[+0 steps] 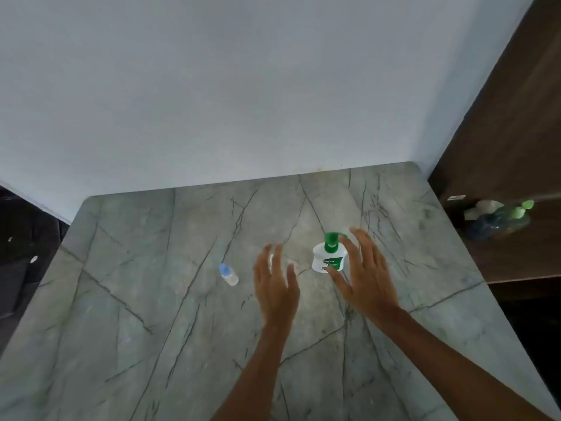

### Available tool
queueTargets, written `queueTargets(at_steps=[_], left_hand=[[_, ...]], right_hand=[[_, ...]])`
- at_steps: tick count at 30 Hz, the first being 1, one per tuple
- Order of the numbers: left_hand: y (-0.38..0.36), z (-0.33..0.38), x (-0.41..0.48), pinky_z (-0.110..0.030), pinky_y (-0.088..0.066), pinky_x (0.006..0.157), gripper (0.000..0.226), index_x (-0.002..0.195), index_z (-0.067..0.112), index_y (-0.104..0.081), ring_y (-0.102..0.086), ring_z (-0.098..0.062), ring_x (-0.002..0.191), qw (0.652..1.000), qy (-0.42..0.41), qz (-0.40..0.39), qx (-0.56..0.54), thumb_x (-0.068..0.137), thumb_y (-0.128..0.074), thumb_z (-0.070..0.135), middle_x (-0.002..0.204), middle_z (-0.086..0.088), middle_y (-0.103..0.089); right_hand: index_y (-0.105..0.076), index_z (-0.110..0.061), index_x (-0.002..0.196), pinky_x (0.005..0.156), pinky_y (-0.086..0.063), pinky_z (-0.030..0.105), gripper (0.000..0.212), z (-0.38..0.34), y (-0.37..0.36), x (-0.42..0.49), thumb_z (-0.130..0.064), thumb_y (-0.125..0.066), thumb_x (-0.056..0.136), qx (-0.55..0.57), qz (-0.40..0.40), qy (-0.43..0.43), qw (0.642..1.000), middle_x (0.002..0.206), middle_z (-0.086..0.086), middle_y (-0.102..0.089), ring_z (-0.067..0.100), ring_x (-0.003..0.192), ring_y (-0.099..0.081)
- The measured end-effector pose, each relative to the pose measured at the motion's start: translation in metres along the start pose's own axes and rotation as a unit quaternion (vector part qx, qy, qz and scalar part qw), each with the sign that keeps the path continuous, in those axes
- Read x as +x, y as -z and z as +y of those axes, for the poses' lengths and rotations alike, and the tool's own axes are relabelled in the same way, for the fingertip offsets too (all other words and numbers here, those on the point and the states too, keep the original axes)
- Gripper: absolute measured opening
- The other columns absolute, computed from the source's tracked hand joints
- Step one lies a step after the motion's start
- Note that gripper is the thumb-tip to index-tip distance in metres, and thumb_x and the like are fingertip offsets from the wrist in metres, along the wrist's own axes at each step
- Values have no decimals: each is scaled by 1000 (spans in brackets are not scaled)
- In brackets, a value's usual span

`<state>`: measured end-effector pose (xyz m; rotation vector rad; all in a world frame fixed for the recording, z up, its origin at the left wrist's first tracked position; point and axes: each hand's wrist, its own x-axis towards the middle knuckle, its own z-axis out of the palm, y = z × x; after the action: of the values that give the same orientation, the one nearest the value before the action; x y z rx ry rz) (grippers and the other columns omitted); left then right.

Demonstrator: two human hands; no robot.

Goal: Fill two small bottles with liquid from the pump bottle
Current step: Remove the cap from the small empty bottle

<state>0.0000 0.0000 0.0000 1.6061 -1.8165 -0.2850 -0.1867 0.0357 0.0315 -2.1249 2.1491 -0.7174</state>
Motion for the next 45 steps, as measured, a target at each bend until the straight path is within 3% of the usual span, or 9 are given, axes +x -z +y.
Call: queueTargets(at_steps=[4, 12, 20, 26, 29, 33, 35, 39, 45], left_hand=[[6, -21, 9, -30, -34, 98, 54, 143, 21, -37, -32, -20, 137, 993, 113, -3, -16, 94, -57, 32, 148, -7, -36], [-9, -45, 21, -36, -40, 102, 56, 141, 19, -42, -49, -20, 127, 979, 168, -116, -23, 91, -62, 32, 139, -2, -52], [-20, -53, 27, -23, -48, 81, 27, 111, 16, -63, -64, -13, 94, 979, 146, -125, -68, 86, -68, 26, 98, 6, -67], [-9, -54, 5, -25, -42, 85, 26, 117, 11, -57, -56, -13, 101, 983, 112, -114, -93, 94, -58, 24, 109, 4, -58], [8, -49, -8, -22, -46, 85, 23, 115, 14, -56, -55, -7, 99, 984, 88, -106, -111, 95, -56, 26, 107, 3, -56], [39, -41, -25, -6, -39, 85, 36, 116, 17, -55, -49, 3, 101, 988, -1, -120, -96, 93, -50, 45, 111, 5, -53], [55, -37, -34, -6, -39, 90, 40, 121, 13, -56, -49, 4, 103, 985, -57, -134, -88, 94, -52, 42, 116, 2, -53], [81, -39, -48, -22, -50, 89, 45, 130, 11, -53, -55, -5, 108, 977, -120, -159, -72, 89, -62, 27, 123, 1, -53], [116, -35, -67, -9, -45, 90, 50, 121, 19, -58, -55, 2, 104, 988, -10, -110, -111, 77, -74, 36, 116, 11, -60]], right_hand=[[-41, -16, 132, 104, -42, 50, 58, 3, -7, -3, -43, -62, 86, 4, 15, 2, 1000, 147, 15, -37, 34, 136, -37], [-43, -17, 129, 102, -41, 45, 58, -2, -18, -4, -37, -69, 82, 13, 35, 16, 999, 140, 16, -46, 33, 128, -43], [-46, -16, 128, 100, -43, 48, 48, -5, -16, -6, -41, -60, 89, 7, 40, 30, 999, 138, 17, -46, 32, 126, -44], [-49, -16, 125, 100, -39, 52, 44, -20, -13, -10, -38, -62, 89, 2, 54, 71, 996, 136, 17, -47, 31, 127, -41], [-54, -16, 122, 101, -39, 47, 40, -37, -13, -13, -39, -61, 90, 24, 50, 79, 995, 137, 13, -47, 28, 127, -41], [-50, -13, 128, 102, -40, 32, 47, -67, -12, -16, -45, -55, 93, 138, -7, 67, 988, 133, 6, -49, 19, 123, -45], [-48, -15, 128, 96, -44, 23, 48, -82, -8, -19, -49, -52, 94, 210, -62, 52, 974, 128, 0, -51, 9, 114, -49], [-56, -22, 114, 75, -44, 10, 31, -107, -6, -30, -43, -60, 93, 301, -117, 51, 945, 107, -13, -55, -1, 90, -54], [-64, -20, 92, 67, -53, 20, 11, -139, 1, -42, -29, -70, 88, 378, -58, -15, 924, 89, -13, -64, 7, 81, -63]])
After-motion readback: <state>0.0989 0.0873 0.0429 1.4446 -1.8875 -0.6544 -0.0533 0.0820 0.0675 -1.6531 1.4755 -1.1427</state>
